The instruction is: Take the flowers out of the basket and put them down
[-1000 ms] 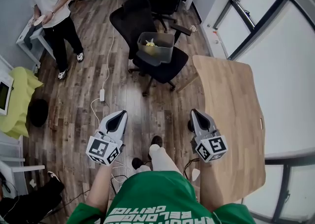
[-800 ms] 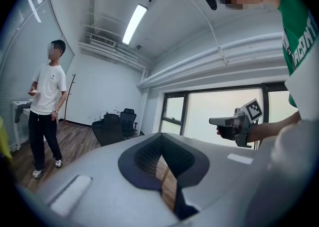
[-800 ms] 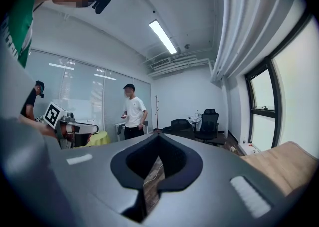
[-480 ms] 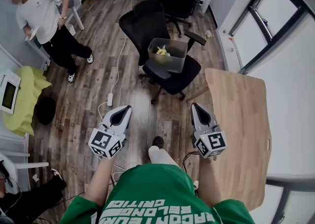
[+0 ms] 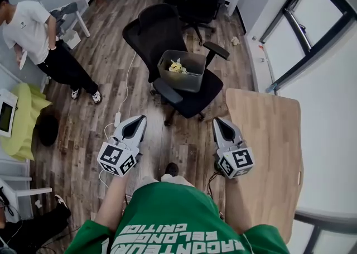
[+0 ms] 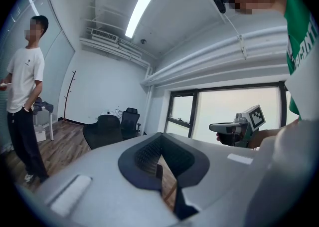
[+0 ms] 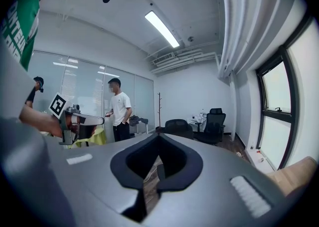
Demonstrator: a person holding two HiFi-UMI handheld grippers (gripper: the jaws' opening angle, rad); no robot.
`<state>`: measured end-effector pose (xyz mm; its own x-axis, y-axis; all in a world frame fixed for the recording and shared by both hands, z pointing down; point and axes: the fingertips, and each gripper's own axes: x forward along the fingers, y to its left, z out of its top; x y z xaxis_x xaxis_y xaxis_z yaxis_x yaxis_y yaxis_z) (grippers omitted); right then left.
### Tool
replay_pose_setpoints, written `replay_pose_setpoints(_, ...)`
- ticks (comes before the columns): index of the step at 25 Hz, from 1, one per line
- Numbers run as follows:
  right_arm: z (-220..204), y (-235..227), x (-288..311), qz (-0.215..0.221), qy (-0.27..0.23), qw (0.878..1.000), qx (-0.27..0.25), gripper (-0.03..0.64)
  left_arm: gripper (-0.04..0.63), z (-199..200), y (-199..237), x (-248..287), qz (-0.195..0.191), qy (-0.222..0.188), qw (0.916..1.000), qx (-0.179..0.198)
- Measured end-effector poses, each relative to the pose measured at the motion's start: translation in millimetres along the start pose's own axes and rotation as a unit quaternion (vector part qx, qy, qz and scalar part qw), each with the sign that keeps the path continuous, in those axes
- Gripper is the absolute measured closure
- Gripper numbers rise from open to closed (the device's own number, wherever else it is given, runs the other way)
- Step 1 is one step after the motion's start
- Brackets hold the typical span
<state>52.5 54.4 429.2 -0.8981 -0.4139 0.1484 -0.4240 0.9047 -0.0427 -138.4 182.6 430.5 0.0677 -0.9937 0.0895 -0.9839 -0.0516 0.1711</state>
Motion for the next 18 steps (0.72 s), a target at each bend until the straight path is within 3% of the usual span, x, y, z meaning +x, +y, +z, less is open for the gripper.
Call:
replay_pose_setpoints(8,2,-35,13,-0.009,-0.006,1.0,0.017,0.611,0.578,4,12,36,0.004,0.007,0.9999,-0.008)
replay_pose_setpoints(18,-4,-69,53,-0.036,0.004,0.999,0.022,0.611,0.578,-4,45,96,-0.026,0.016,0.9993,-0.021)
